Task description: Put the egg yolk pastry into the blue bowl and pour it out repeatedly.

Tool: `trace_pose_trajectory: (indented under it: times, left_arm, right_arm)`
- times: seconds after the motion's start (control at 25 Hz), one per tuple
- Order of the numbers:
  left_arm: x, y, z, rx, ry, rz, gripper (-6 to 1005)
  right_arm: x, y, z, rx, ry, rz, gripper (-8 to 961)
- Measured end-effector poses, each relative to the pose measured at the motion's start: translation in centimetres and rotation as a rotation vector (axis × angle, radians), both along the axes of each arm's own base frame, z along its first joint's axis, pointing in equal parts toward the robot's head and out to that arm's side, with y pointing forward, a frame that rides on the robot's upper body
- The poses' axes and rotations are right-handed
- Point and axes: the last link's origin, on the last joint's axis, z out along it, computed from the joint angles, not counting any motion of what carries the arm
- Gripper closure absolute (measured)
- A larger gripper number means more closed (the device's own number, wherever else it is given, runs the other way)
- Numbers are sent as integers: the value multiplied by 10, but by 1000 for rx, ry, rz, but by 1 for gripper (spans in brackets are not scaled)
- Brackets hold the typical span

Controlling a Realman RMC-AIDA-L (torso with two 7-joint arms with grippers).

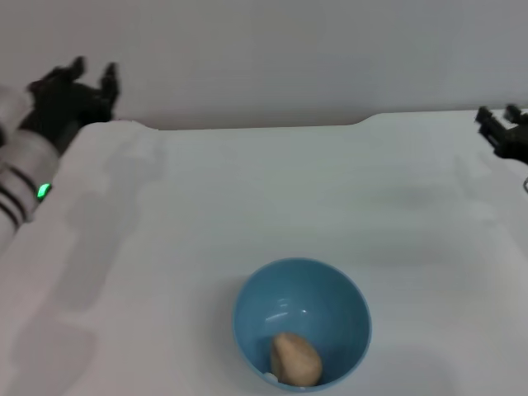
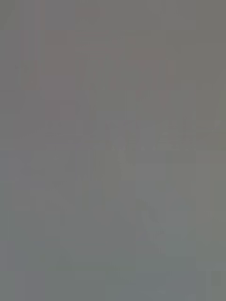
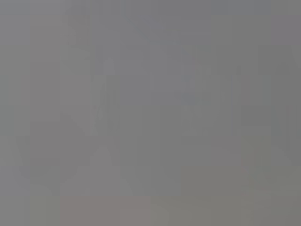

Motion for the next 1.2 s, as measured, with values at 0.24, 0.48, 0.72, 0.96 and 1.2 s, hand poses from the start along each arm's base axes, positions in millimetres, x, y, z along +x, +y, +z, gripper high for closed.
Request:
trace_pose_trajectory:
  times: [0.24, 0.48, 0.72, 0.96, 1.2]
  left_arm:
    - [-26, -13, 10, 73, -36, 11, 589]
    - [-38, -22, 13, 108, -45, 15, 589]
    - [-50, -30, 18, 138, -53, 35, 590]
    - [-59, -42, 20, 153, -54, 43, 591]
    - [-64, -52, 20, 161, -56, 42, 591]
  right_arm:
    - [3, -31, 5, 328, -202, 133, 521]
    - [3, -53, 7, 447, -312, 173, 521]
    - [14, -70, 1, 430, -301, 133, 521]
    - [22, -76, -3, 404, -267, 88, 521]
    - [24, -72, 1, 409, -227, 70, 521]
